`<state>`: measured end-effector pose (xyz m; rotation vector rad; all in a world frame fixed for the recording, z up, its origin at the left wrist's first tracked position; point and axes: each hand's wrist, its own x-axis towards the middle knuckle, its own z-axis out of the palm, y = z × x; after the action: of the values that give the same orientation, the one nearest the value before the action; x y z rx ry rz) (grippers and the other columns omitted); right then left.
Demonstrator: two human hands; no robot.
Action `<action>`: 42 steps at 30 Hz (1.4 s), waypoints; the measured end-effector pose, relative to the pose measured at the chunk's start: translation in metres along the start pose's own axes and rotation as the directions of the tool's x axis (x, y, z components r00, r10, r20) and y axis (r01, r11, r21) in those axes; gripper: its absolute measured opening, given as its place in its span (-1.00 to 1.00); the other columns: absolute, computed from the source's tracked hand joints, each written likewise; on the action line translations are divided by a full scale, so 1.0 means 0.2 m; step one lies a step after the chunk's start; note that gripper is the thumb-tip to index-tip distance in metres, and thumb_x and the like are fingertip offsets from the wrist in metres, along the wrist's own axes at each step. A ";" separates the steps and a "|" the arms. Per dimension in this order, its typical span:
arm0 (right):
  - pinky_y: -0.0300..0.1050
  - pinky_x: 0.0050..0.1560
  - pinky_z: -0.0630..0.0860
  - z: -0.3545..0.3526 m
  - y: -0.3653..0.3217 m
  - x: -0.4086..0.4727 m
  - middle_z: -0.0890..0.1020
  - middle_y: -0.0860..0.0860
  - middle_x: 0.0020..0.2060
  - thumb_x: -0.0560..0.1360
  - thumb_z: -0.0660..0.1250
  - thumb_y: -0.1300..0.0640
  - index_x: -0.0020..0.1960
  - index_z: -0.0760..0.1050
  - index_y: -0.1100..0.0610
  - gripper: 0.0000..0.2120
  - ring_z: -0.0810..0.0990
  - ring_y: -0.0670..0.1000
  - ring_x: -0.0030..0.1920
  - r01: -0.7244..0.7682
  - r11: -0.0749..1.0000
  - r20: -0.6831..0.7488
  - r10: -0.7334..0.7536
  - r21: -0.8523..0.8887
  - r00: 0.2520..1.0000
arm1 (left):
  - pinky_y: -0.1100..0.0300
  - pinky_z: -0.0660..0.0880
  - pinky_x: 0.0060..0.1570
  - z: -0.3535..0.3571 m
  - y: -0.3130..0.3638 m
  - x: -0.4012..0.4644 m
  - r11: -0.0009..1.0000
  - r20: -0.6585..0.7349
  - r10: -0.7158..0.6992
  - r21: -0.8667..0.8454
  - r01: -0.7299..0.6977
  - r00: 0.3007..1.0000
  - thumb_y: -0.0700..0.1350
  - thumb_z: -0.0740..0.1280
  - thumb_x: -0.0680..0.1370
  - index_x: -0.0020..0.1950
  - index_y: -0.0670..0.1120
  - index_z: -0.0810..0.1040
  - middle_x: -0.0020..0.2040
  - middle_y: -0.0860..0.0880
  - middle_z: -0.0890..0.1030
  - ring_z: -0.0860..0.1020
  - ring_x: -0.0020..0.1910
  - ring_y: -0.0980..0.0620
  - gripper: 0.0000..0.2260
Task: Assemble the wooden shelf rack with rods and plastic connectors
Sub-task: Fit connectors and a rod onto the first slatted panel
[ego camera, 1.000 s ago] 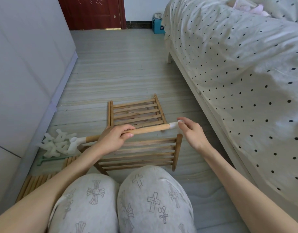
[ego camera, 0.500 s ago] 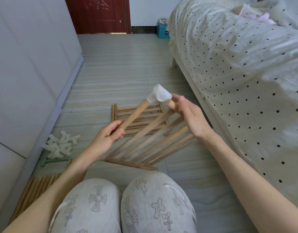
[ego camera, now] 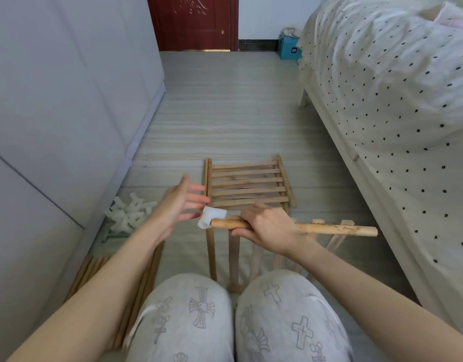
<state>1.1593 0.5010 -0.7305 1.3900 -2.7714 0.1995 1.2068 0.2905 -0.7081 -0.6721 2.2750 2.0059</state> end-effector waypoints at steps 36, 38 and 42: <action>-0.13 -0.32 0.25 0.03 -0.10 0.01 0.57 -0.05 -0.04 0.54 -0.03 -0.26 0.06 0.43 0.07 -0.53 0.41 -0.03 0.08 -0.039 0.999 0.089 0.039 -0.005 0.995 | 0.11 0.46 -0.07 0.10 -0.13 -0.07 0.891 -0.291 0.015 0.438 0.119 0.957 -0.10 0.02 0.65 -0.22 -0.01 0.40 0.16 -0.22 0.55 0.53 0.12 -0.20 -0.70; -0.13 -0.32 0.24 0.03 -0.10 0.00 0.57 -0.05 -0.05 0.54 -0.02 -0.26 0.05 0.43 0.07 -0.54 0.41 -0.03 0.07 -0.039 0.999 0.088 0.038 0.009 0.995 | -0.01 0.47 0.05 0.10 -0.15 -0.07 0.897 -0.310 0.013 0.424 0.126 0.951 -0.09 0.03 0.65 -0.16 -0.04 0.42 0.09 -0.21 0.56 0.54 0.04 -0.17 -0.74; -0.14 -0.31 0.23 0.03 -0.11 0.01 0.57 -0.05 -0.04 0.54 0.00 -0.26 0.06 0.44 0.07 -0.54 0.42 -0.04 0.09 -0.032 0.999 0.086 0.031 0.012 0.996 | 0.07 0.46 -0.17 0.13 -0.17 -0.05 0.876 -0.324 0.014 0.459 0.144 0.946 -0.10 0.05 0.64 -0.21 -0.01 0.41 -0.21 0.01 0.45 0.47 -0.23 0.00 -0.74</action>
<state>1.1759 0.4866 -0.7347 1.3912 -2.8676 0.1628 1.2217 0.3160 -0.7414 -1.0575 2.7270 1.2808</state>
